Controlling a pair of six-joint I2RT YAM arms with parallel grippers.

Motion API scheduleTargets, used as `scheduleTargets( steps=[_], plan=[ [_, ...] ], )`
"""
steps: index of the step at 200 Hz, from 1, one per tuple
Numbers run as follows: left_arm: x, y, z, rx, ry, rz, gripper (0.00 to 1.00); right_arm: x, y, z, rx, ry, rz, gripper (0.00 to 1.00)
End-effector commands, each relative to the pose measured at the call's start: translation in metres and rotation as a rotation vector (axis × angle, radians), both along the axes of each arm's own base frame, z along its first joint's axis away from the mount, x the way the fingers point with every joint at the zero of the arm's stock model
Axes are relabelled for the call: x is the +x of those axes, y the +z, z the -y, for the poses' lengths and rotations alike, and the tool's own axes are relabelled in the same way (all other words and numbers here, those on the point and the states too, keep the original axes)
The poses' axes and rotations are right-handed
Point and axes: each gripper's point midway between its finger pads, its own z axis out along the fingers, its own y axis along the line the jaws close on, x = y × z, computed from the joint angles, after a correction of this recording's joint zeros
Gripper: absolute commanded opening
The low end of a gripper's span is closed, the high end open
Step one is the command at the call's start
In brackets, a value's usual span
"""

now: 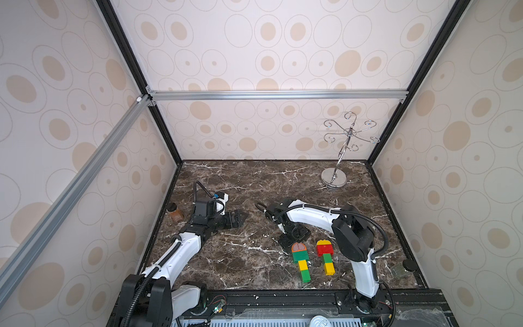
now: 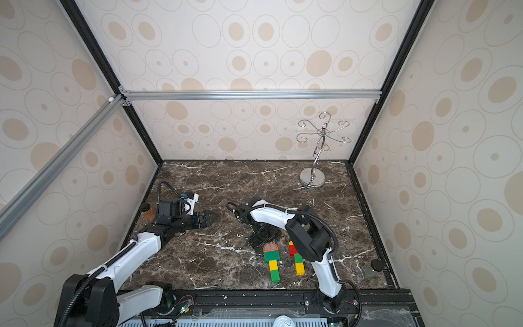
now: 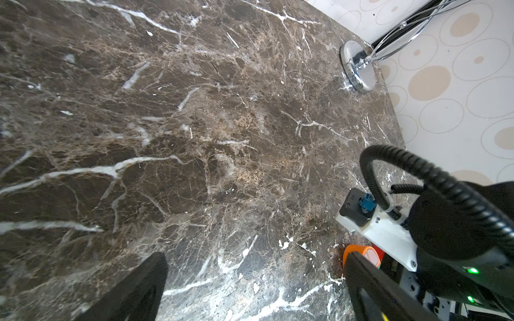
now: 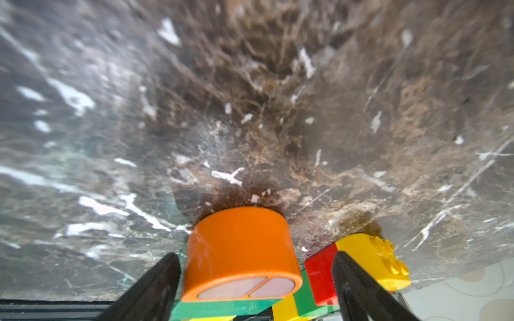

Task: Assemble an ice cream with lego
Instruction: Adjust the lego brick at the center of the board, then reset both arms

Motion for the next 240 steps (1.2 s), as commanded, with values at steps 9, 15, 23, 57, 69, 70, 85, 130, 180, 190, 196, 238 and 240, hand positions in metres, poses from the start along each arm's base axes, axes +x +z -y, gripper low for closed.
scheduleTargets(
  steps=[9,15,23,57,69,70,85,130,180,190,196,238,240],
  plan=[
    [0.005,0.003,-0.006,0.029,0.017,0.021,1.0,0.009,0.031,-0.009,0.119,0.007,0.086,0.91],
    [0.007,0.005,-0.008,0.036,0.025,0.033,1.0,0.011,0.036,-0.01,0.133,0.008,0.108,0.93],
    [0.008,0.008,-0.011,0.049,0.039,0.049,1.0,0.015,0.042,-0.012,0.153,0.012,0.135,0.94],
    [0.018,0.018,-0.024,0.103,0.103,0.113,1.0,0.031,0.063,-0.013,0.255,0.002,0.252,1.0],
    [0.021,0.024,-0.03,0.12,0.134,0.145,1.0,0.038,0.07,-0.011,0.293,-0.003,0.305,0.99],
    [0.022,0.025,-0.03,0.123,0.138,0.148,1.0,0.039,0.07,-0.01,0.296,-0.003,0.308,0.98],
    [0.026,0.035,-0.041,0.158,0.194,0.205,1.0,0.051,0.08,-0.005,0.35,-0.008,0.391,0.98],
    [0.034,0.058,-0.071,0.263,0.329,0.365,1.0,0.089,0.103,0.042,0.433,-0.106,0.62,0.98],
    [0.044,0.079,-0.091,0.382,0.402,0.567,1.0,0.128,0.117,0.116,0.411,-0.233,0.913,0.98],
    [0.044,0.081,-0.095,0.402,0.419,0.604,1.0,0.135,0.117,0.131,0.395,-0.263,0.958,0.98],
    [0.045,0.081,-0.097,0.419,0.427,0.627,1.0,0.138,0.116,0.139,0.393,-0.282,0.975,0.98],
    [0.048,0.074,-0.116,0.508,0.499,0.716,1.0,0.157,0.095,0.193,0.301,-0.373,1.094,0.98],
    [0.049,0.073,-0.117,0.511,0.503,0.718,1.0,0.158,0.095,0.194,0.296,-0.373,1.099,0.99]
  ],
)
